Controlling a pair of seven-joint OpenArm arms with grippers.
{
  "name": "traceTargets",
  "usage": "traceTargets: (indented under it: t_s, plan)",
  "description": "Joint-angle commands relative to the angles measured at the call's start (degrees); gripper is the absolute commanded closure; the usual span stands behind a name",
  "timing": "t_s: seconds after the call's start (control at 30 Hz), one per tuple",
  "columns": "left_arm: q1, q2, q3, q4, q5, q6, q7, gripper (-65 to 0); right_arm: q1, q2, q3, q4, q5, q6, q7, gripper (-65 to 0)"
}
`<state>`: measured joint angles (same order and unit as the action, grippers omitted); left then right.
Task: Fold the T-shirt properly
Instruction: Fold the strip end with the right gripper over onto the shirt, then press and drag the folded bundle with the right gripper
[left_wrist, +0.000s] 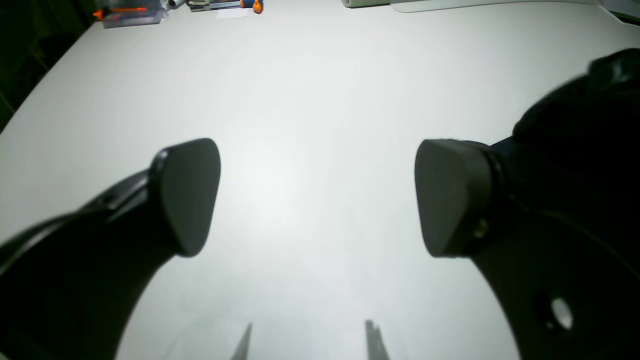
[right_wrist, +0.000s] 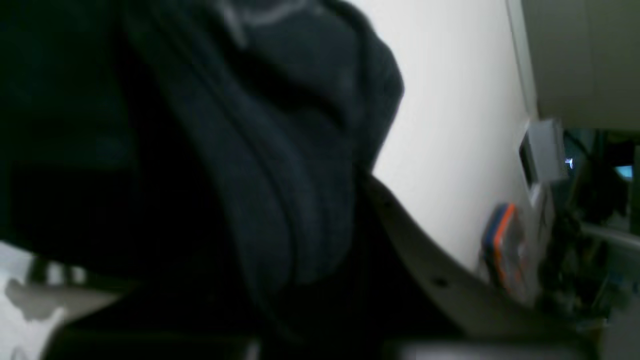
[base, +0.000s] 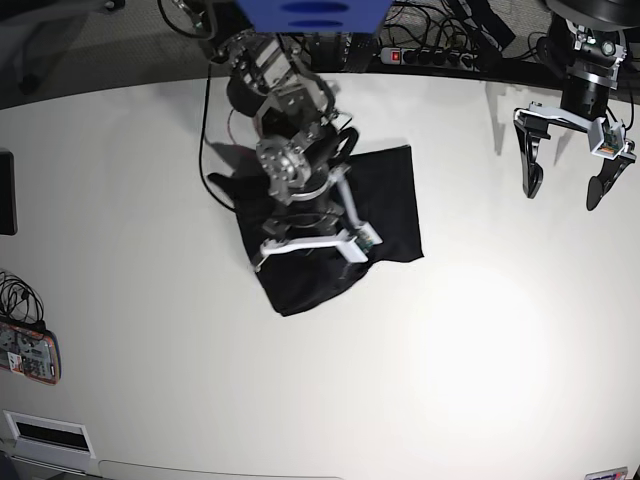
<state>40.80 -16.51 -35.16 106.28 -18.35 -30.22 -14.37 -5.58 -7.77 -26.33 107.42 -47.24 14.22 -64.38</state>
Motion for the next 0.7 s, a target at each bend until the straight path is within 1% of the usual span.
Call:
traceTargets:
  t_s: [0.0,0.07,0.17,0.27,0.43,0.57,0.67]
  plan:
    - [0.39,-0.5,-0.32,0.84,-0.95,0.2,-1.67,-58.1,0.79,-0.63,-1.41,1.02,-0.27,-2.57,1.13,0.0]
    - [0.39,-0.5,-0.32,0.84,-0.95,0.2,-1.67,-58.1,0.79,-0.63,-4.13,0.94,0.78,-7.49,1.13,0.0]
    - [0.39,-0.5,-0.32,0.84,-0.95,0.2,-1.67,-58.1,1.14,-0.63,-7.56,0.94,2.89,-12.24,1.3,0.0]
    - [0.39,-0.5,-0.23,0.84,-0.95,0.2,-1.67,-58.1,1.23,-0.63,-9.23,0.14,3.42,-17.6,1.3,0.0]
    - [0.48,-0.5,1.88,0.84,-0.95,0.2,-1.94,-58.1,1.23,-0.54,-9.59,-8.47,3.6,-24.81,1.3,0.0]
    - [0.65,-0.5,2.15,0.84,-0.95,0.2,-1.85,-58.1,1.23,-0.36,-9.59,-14.27,5.88,-27.71,1.48,0.0]
    - [0.65,-0.5,2.06,0.84,-0.95,0.2,-1.94,-58.1,1.23,-0.36,-9.59,-15.24,8.43,-32.28,1.48,0.0]
